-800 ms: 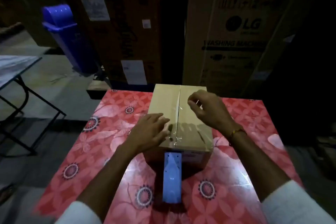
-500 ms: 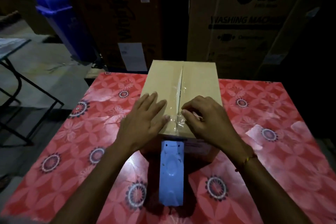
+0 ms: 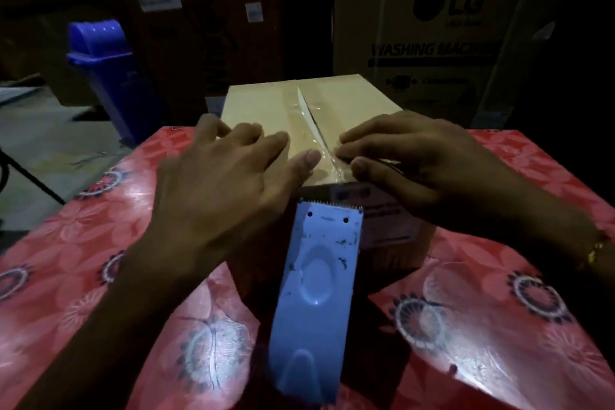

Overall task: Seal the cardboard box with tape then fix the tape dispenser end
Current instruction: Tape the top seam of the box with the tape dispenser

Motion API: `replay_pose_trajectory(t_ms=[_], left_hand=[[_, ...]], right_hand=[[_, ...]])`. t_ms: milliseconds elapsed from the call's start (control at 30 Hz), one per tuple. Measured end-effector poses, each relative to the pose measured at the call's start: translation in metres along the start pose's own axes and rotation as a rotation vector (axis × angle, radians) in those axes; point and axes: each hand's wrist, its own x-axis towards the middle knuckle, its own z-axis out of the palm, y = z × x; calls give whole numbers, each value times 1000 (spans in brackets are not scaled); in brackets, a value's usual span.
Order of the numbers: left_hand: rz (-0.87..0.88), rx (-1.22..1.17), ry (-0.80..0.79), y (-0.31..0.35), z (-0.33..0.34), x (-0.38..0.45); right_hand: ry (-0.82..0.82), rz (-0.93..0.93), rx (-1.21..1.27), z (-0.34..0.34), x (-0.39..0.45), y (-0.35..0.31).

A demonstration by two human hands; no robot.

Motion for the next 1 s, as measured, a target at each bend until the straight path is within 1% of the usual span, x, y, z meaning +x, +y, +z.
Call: replay_pose_trajectory(t_ms=[67,167,200,267,300,367,433,467,500,633,767,833,933,1000], left_hand=[[11,-22,16,0,-3,-1],[31,-30,34,-2,-1,3],[43,-30,45,-3,1,3],[110,-85,83,-5,4,3],[173,-141,99,-5,4,2],[323,-270,103,-10,5,-1],[425,-304,91,-17,7,-2],[447,-304,80,-20,7,-2],[450,-308,61,-22,7,-2],[380,-305,-11,-15,-1,-3],[329,-225,-3,-7,-3,-6],[308,-195,18,-5,0,-8],[285,-169,25,-6,3,-10],[275,-165,30,-6,5,-9]], right_hand=[[93,12,-54,5,-9,-9],[299,87,-86,15,-26,-31],[364,118,-67,18,-31,-40],[434,199,74,24,-41,-57],[435,253,177,27,-47,-65],[379,371,368,35,-58,-77],[276,478,542,45,-67,-89],[240,519,603,50,-71,-93],[230,548,637,55,-74,-98],[290,638,723,68,-83,-113],[303,707,704,79,-95,-133],[322,711,770,88,-97,-144],[375,680,954,101,-93,-151],[423,679,992,104,-90,-151]])
